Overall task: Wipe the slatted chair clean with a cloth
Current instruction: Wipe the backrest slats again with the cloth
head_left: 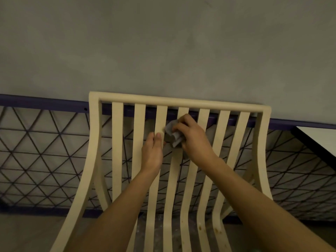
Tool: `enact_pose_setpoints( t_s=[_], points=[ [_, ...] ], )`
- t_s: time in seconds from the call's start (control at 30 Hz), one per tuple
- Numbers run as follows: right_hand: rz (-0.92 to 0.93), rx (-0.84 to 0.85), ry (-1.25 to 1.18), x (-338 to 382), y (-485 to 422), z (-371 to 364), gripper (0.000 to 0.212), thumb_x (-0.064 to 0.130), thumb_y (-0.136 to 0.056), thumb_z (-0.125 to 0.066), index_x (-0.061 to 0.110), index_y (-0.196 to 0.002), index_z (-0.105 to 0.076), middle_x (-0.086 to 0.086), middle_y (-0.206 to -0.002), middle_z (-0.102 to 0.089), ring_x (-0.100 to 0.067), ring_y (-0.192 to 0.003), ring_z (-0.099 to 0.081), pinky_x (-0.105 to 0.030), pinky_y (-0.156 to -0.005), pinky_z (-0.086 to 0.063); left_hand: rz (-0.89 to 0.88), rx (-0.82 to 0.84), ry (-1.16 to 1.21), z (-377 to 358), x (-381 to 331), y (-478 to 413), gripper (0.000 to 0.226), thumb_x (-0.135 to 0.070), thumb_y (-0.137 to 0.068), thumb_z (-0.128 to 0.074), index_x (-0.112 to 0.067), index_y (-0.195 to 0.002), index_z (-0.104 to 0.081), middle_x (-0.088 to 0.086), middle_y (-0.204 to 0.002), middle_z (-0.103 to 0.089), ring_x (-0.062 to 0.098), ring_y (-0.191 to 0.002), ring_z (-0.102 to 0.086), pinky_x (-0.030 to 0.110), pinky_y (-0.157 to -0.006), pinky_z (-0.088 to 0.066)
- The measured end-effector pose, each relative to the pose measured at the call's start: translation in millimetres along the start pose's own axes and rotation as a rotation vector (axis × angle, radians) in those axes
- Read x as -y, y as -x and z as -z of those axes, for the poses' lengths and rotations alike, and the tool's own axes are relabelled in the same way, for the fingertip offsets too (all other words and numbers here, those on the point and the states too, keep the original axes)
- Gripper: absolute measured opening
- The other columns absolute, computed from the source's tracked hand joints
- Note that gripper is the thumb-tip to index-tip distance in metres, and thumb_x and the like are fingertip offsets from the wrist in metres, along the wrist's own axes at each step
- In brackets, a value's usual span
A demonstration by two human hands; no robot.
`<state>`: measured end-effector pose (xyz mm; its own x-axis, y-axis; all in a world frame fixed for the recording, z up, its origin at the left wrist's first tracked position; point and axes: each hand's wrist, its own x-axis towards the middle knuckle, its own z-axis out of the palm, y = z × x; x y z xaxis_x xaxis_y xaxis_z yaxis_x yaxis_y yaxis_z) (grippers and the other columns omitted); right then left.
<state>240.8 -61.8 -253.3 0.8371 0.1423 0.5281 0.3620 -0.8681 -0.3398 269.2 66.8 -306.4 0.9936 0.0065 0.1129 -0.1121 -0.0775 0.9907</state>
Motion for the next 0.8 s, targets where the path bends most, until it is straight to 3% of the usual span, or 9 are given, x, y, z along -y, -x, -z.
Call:
enact_pose_setpoints(
  t_s=[0.1, 0.2, 0.27, 0.33, 0.43, 0.5, 0.57, 0.7, 0.8],
  points=[
    [-0.03, 0.098, -0.021, -3.0, 17.6, -14.4, 0.035, -0.012, -0.081, -0.049, 0.003, -0.107, -0.066, -0.012, -0.114, -0.052, -0.028, -0.096, -0.053, -0.04, -0.081, -0.046, 0.014, 0.009, -0.017, 1.1, -1.7, 0.4, 0.018, -0.03, -0.104, -0.033, -0.023, -0.106, -0.049, -0.013, -0.09, -0.052, -0.005, -0.081, -0.048, 0.007, -0.068, -0.035],
    [0.075, 0.275, 0.121, -6.1, 26.9, -7.8, 0.031, -0.002, -0.087, -0.048, 0.009, -0.108, -0.068, -0.008, -0.113, -0.053, -0.022, -0.098, -0.052, -0.04, -0.084, -0.046, 0.025, 0.041, -0.009, 3.7, -4.2, -0.1, 0.03, -0.034, -0.104, -0.032, -0.016, -0.112, -0.054, -0.004, -0.101, -0.062, 0.01, -0.093, -0.056, 0.022, -0.08, -0.038],
    [0.161, 0.356, 0.229, -4.6, 16.3, 10.8, 0.024, 0.012, -0.092, -0.045, 0.012, -0.105, -0.065, -0.005, -0.109, -0.054, -0.02, -0.091, -0.056, -0.04, -0.081, -0.051, 0.033, 0.039, -0.011, 3.5, -6.1, 0.1, 0.034, -0.036, -0.104, -0.031, -0.014, -0.113, -0.056, 0.004, -0.103, -0.065, 0.017, -0.096, -0.058, 0.026, -0.079, -0.038],
    [0.157, 0.284, 0.211, -2.9, -4.9, 38.9, 0.014, 0.02, -0.092, -0.048, 0.012, -0.095, -0.059, -0.004, -0.097, -0.063, -0.023, -0.08, -0.064, -0.045, -0.074, -0.056, 0.042, 0.046, -0.022, 0.7, -7.9, 1.5, 0.036, -0.036, -0.104, -0.03, -0.013, -0.116, -0.055, 0.004, -0.105, -0.064, 0.016, -0.095, -0.057, 0.022, -0.073, -0.037],
    [0.104, 0.167, 0.112, -2.8, -39.5, 71.1, 0.009, 0.012, -0.087, -0.054, 0.004, -0.091, -0.055, 0.0, -0.085, -0.065, -0.018, -0.071, -0.066, -0.041, -0.067, -0.059, 0.035, 0.05, -0.062, -2.6, -11.0, 4.2, 0.036, -0.037, -0.104, -0.03, -0.013, -0.112, -0.054, 0.006, -0.102, -0.063, 0.015, -0.088, -0.055, 0.018, -0.065, -0.035],
    [0.148, 0.167, 0.217, -1.5, -48.9, 70.1, 0.006, 0.003, -0.086, -0.056, 0.006, -0.091, -0.059, -0.001, -0.094, -0.056, -0.014, -0.077, -0.059, -0.04, -0.071, -0.055, 0.022, 0.045, -0.087, -3.0, -9.9, 3.5, 0.033, -0.037, -0.103, -0.03, -0.013, -0.109, -0.053, 0.007, -0.099, -0.063, 0.012, -0.081, -0.054, 0.019, -0.064, -0.035],
    [0.223, 0.158, 0.326, -7.7, -42.8, 58.3, 0.017, -0.003, -0.082, -0.061, 0.007, -0.094, -0.067, -0.007, -0.103, -0.054, -0.022, -0.092, -0.054, -0.04, -0.075, -0.052, 0.016, 0.05, -0.091, -2.3, -10.3, 5.1, 0.031, -0.037, -0.103, -0.03, -0.015, -0.11, -0.051, 0.006, -0.099, -0.063, 0.008, -0.081, -0.053, 0.019, -0.064, -0.035],
    [0.187, 0.143, 0.089, -9.7, -15.4, 23.2, 0.017, -0.002, -0.082, -0.065, 0.005, -0.097, -0.068, -0.007, -0.109, -0.055, -0.018, -0.094, -0.058, -0.034, -0.074, -0.057, -0.02, 0.043, -0.085, -0.8, -6.7, 5.7, 0.026, -0.037, -0.103, -0.031, -0.018, -0.106, -0.049, -0.003, -0.098, -0.058, 0.014, -0.091, -0.054, 0.023, -0.067, -0.035],
    [0.103, 0.199, 0.067, -15.5, 6.2, 1.2, 0.03, -0.011, -0.081, -0.054, 0.004, -0.101, -0.072, -0.013, -0.11, -0.057, -0.025, -0.101, -0.052, -0.038, -0.084, -0.048, -0.023, 0.038, -0.088, -2.6, -7.2, 3.9, 0.02, -0.035, -0.103, -0.033, -0.023, -0.109, -0.047, -0.011, -0.101, -0.051, 0.006, -0.095, -0.047, 0.02, -0.078, -0.033]
  ],
)
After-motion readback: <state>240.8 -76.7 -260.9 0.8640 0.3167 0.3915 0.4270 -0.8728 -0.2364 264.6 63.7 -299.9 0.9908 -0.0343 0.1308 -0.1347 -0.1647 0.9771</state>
